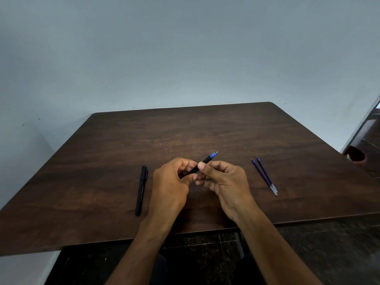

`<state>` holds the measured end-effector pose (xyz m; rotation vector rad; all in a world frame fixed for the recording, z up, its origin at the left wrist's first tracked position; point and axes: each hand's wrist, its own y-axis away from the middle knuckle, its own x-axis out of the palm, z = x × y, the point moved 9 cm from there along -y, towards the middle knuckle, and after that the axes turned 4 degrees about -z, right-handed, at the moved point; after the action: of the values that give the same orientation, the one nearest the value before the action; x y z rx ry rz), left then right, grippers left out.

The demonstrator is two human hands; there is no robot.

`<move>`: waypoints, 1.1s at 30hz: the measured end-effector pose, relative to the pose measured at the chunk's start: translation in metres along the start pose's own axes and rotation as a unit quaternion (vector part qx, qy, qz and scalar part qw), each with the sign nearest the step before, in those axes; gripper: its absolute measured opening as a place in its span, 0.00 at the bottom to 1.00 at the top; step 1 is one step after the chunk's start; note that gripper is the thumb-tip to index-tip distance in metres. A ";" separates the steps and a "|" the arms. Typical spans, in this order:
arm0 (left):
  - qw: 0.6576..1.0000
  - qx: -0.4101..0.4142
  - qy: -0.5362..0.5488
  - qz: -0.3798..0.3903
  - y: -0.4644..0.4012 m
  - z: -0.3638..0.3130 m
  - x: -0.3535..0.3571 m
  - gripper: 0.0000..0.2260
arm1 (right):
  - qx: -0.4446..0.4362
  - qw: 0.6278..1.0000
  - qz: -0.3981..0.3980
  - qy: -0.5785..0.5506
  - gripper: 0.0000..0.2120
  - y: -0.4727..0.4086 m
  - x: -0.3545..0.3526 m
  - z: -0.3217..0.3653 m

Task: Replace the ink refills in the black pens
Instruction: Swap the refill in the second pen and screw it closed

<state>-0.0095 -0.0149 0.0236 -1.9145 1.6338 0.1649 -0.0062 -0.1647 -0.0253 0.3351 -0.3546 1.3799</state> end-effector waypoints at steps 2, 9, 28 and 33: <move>1.000 -0.002 -0.002 0.002 -0.001 0.001 0.001 0.11 | 0.000 1.000 0.003 -0.008 0.10 0.001 0.001 0.000; 1.000 -0.012 -0.006 -0.003 -0.002 0.004 0.000 0.12 | -0.001 1.000 0.010 -0.015 0.07 0.002 0.000 -0.001; 0.999 -0.028 -0.016 0.027 -0.002 0.004 0.004 0.12 | -0.032 0.999 0.002 -0.013 0.07 -0.001 0.000 -0.003; 0.999 -0.037 -0.002 0.018 0.000 0.006 0.002 0.11 | -0.040 0.999 0.000 0.007 0.04 -0.004 -0.001 -0.002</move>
<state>-0.0076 -0.0138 0.0177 -1.9389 1.6825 0.2466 -0.0023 -0.1656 -0.0273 0.2599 -0.3964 1.3638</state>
